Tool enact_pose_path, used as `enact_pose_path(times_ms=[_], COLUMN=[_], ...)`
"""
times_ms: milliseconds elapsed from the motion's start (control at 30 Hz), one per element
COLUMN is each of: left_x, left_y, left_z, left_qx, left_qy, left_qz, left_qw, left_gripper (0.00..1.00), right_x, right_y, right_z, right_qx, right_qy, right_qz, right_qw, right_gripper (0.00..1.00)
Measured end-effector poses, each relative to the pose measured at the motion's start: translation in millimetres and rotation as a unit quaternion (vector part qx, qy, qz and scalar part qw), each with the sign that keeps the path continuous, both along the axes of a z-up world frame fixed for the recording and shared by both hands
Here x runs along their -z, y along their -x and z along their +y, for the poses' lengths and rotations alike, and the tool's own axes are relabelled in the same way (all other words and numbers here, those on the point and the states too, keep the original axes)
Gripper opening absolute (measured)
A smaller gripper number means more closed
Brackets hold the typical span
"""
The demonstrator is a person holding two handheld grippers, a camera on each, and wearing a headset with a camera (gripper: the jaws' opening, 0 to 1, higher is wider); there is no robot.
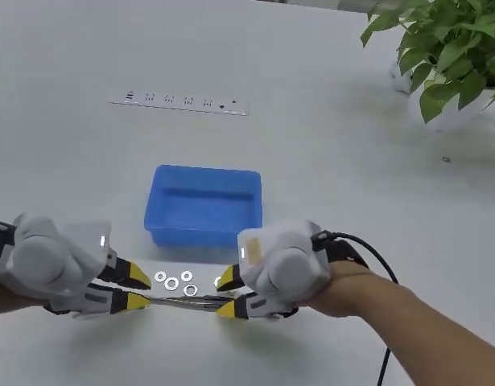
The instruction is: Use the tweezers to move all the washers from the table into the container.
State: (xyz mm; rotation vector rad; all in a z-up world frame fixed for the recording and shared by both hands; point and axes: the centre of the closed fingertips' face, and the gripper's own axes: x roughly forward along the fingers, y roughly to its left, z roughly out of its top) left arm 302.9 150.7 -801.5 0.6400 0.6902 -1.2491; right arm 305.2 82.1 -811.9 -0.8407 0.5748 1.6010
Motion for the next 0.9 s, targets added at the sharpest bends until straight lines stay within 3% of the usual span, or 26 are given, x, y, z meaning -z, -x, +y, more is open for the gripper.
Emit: enact_pose_path(times_ms=[433,633,900], left_x=[12.7,11.9,11.5], left_y=[2.8,2.1,1.3], left_z=[-1.5,-2.2,-1.9], left_qx=[0.027,0.027,0.029], left_qy=[-0.025,-0.023,-0.036], left_qz=[0.011,0.013,0.005], left_qw=[0.9993,0.9993,0.9989], left_gripper=[0.06,0.06,0.06], right_x=[4.9,5.1,5.1], right_y=[-1.0,-2.3,-3.4], right_z=[2.5,2.8,3.2], right_qx=[0.015,0.021,0.023], right_qy=[0.008,0.008,0.010], right_qz=[0.020,0.025,0.023], right_qw=[0.9996,0.9994,0.9994], right_gripper=[0.12,0.11,0.09])
